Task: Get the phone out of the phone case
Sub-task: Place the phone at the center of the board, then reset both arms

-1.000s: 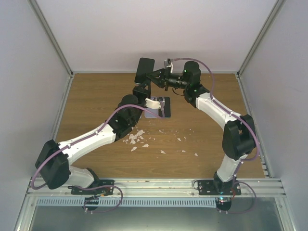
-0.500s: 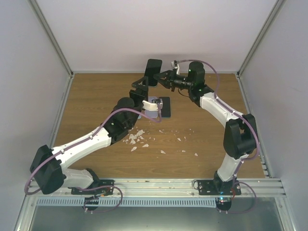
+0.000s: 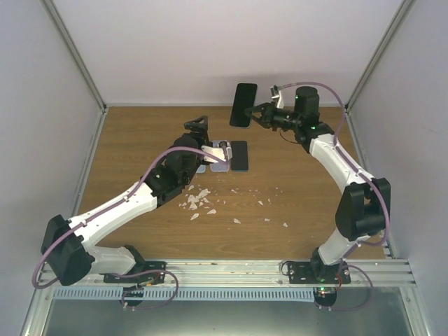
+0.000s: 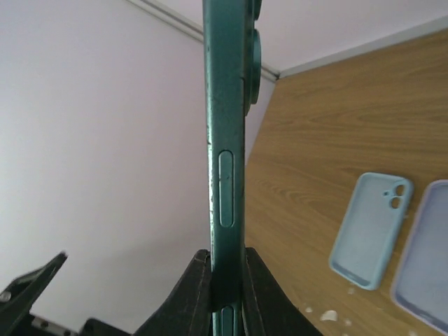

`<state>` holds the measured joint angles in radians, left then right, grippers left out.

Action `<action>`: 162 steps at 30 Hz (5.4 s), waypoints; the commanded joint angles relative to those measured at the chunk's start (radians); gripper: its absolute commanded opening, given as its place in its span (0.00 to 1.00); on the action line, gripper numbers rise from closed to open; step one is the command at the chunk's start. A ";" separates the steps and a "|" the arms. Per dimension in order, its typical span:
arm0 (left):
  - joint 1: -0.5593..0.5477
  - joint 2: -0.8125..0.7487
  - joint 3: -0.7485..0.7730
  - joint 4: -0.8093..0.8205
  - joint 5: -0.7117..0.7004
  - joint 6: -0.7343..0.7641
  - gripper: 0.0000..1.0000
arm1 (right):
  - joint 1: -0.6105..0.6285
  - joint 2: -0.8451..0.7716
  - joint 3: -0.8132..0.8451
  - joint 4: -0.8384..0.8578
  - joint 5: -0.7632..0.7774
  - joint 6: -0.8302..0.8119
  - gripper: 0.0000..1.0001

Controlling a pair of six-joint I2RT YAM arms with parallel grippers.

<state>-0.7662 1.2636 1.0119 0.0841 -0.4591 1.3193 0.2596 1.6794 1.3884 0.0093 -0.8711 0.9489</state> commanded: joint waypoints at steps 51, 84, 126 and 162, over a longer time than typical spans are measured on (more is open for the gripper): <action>0.180 0.172 0.348 -0.482 0.255 -0.797 0.99 | -0.320 0.555 0.107 -0.638 -0.341 -0.884 0.01; 0.179 0.169 0.367 -0.490 0.260 -0.810 0.99 | -0.322 0.458 0.010 -0.567 -0.144 -0.780 0.90; 0.496 0.128 0.601 -0.626 0.554 -1.002 0.99 | -0.325 -0.030 -0.013 -0.597 0.016 -0.909 1.00; 0.874 0.115 0.206 -0.634 0.964 -1.299 0.99 | -0.518 -0.361 -0.366 -0.446 0.187 -1.076 1.00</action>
<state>0.1009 1.3933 1.2274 -0.6041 0.4831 0.0441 -0.2512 1.3216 1.0206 -0.4774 -0.6785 -0.1196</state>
